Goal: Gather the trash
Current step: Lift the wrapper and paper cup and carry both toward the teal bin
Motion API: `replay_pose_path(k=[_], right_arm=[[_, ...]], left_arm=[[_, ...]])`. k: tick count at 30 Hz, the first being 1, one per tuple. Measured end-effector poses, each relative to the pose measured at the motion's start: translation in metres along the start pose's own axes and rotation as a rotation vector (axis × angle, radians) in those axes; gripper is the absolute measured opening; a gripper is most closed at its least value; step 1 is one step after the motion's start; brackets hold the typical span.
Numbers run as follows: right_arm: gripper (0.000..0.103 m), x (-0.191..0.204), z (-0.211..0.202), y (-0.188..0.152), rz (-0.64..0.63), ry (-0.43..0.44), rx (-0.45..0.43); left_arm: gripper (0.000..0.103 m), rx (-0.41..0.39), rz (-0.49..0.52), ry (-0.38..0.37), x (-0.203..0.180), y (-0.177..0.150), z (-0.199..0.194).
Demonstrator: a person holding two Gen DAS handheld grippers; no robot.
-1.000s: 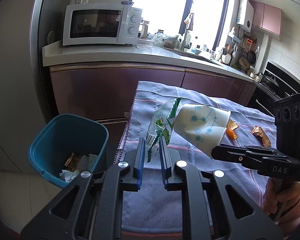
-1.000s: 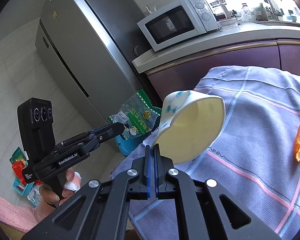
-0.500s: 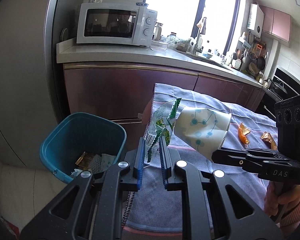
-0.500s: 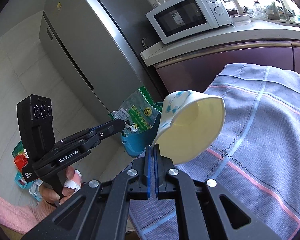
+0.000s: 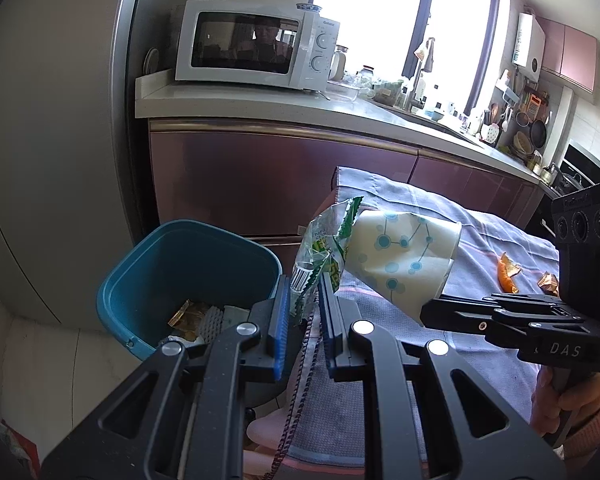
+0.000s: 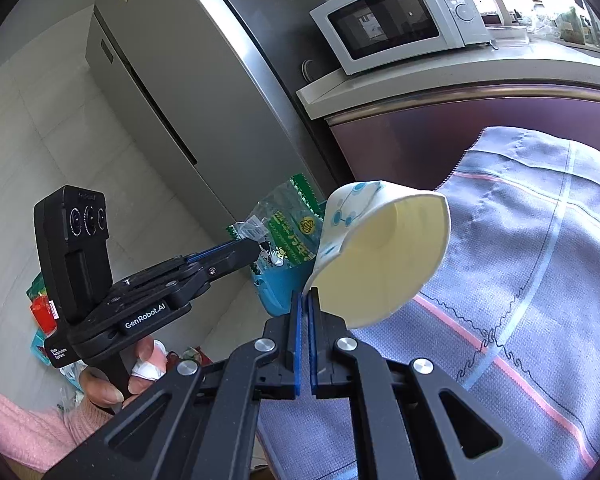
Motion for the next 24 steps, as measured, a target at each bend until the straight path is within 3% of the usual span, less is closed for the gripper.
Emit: replay_pose_path(k=[24], right_arm=[[0.002,0.016,0.043,0.011,-0.057,0.005,0.09]], left_arm=[[0.015,0.018,-0.076,0.078,0.047,-0.001,0.013]])
Point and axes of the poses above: each gripper's, at about its wrist camera, not at the fingertips, and z roughly the way its jaws point, x to its left, y to its top, the point moved 7 cm from there along z, roughly the way its jaws point, and after that the axes turned 4 degrees about -z, right-handed, at the moved point
